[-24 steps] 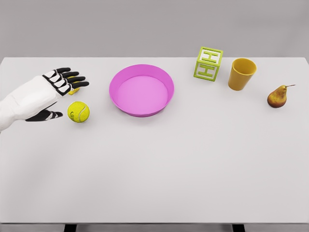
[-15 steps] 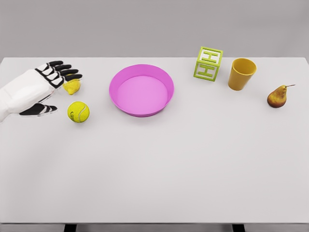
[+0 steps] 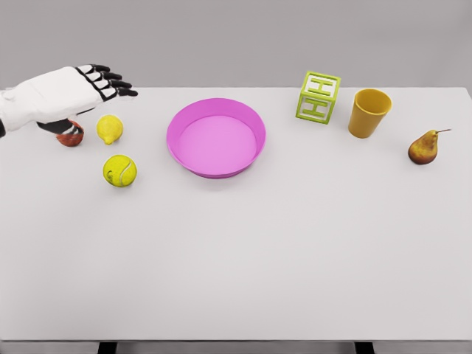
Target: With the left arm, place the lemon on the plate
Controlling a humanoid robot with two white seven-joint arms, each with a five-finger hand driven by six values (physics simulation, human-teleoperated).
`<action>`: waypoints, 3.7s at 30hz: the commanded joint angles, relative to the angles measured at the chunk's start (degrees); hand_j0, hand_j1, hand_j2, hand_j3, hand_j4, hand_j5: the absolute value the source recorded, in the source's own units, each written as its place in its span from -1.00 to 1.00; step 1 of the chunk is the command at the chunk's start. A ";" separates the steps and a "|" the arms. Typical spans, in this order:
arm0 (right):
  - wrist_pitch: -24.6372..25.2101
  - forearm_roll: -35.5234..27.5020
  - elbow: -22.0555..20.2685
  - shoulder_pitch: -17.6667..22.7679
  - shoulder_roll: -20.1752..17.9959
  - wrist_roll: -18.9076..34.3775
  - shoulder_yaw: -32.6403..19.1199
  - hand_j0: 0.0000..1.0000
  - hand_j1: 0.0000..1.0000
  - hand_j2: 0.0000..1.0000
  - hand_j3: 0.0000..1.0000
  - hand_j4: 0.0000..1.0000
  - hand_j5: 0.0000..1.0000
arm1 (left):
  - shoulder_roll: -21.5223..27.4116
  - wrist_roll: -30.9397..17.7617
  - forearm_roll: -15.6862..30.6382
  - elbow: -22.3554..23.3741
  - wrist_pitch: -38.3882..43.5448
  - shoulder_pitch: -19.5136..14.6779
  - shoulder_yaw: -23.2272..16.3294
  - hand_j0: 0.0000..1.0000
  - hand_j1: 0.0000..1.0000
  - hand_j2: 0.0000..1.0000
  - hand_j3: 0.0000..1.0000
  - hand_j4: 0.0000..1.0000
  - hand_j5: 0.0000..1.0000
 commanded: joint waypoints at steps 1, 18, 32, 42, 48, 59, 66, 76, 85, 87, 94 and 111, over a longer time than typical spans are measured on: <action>0.00 -0.06 0.05 0.00 0.01 0.01 0.01 1.00 1.00 1.00 1.00 1.00 1.00 | -3.26 -0.73 0.15 5.68 0.06 0.00 -3.06 1.00 1.00 1.00 1.00 1.00 1.00; 0.00 0.03 0.05 0.00 0.01 0.01 0.01 1.00 1.00 1.00 1.00 1.00 1.00 | -10.47 -0.73 -0.38 31.17 0.06 -12.22 -9.83 1.00 1.00 1.00 1.00 1.00 1.00; 0.00 -0.06 0.05 0.00 0.01 0.01 0.01 1.00 1.00 1.00 1.00 1.00 1.00 | -12.58 -0.73 -5.30 34.16 0.70 -12.84 -10.71 1.00 1.00 1.00 1.00 1.00 1.00; 0.00 0.03 0.05 0.00 0.01 0.01 0.01 1.00 1.00 1.00 1.00 1.00 1.00 | -12.76 -0.73 -5.65 40.23 2.89 -14.33 -10.80 1.00 1.00 1.00 1.00 1.00 1.00; 0.00 0.03 0.05 0.00 0.01 0.01 0.01 1.00 1.00 1.00 1.00 1.00 1.00 | -13.64 -0.73 -5.74 41.46 5.53 -14.42 -10.80 1.00 1.00 1.00 1.00 1.00 1.00; 0.00 0.03 0.05 0.00 0.01 0.01 0.01 1.00 1.00 1.00 1.00 1.00 1.00 | -14.16 -0.73 -6.09 41.81 8.08 -14.86 -10.80 1.00 1.00 1.00 1.00 1.00 1.00; 0.00 0.03 0.05 0.00 0.01 0.01 0.01 1.00 1.00 1.00 1.00 1.00 1.00 | -15.48 -0.73 -7.32 43.83 8.08 -15.83 -10.80 1.00 1.00 1.00 1.00 1.00 1.00; 0.00 0.03 0.05 0.00 0.01 0.01 0.01 1.00 1.00 1.00 1.00 1.00 1.00 | -16.89 -0.73 -8.55 47.08 8.08 -17.50 -10.80 1.00 1.00 1.00 1.00 1.00 1.00; 0.00 0.03 0.05 0.00 0.01 0.01 0.01 1.00 1.00 1.00 1.00 1.00 1.00 | -16.89 -0.73 -8.64 47.34 8.17 -17.50 -10.80 0.82 0.82 0.82 0.82 0.82 0.82; 0.00 0.03 -0.04 0.00 0.01 0.01 0.01 1.00 1.00 1.00 1.00 1.00 1.00 | -16.89 -0.73 -8.64 47.35 8.08 -17.50 -10.80 0.73 0.73 0.73 0.73 0.73 0.73; 0.00 -0.06 0.05 0.00 0.01 0.01 0.01 1.00 1.00 1.00 1.00 1.00 1.00 | -16.89 -0.73 -8.55 47.96 7.99 -17.50 -10.80 0.58 0.58 0.58 0.58 0.58 0.58; 0.00 0.03 0.05 0.00 0.01 0.01 0.01 1.00 1.00 1.00 1.00 1.00 1.00 | -16.80 -0.73 -7.76 47.26 7.99 -17.93 -10.18 0.16 0.16 0.16 0.16 0.16 0.16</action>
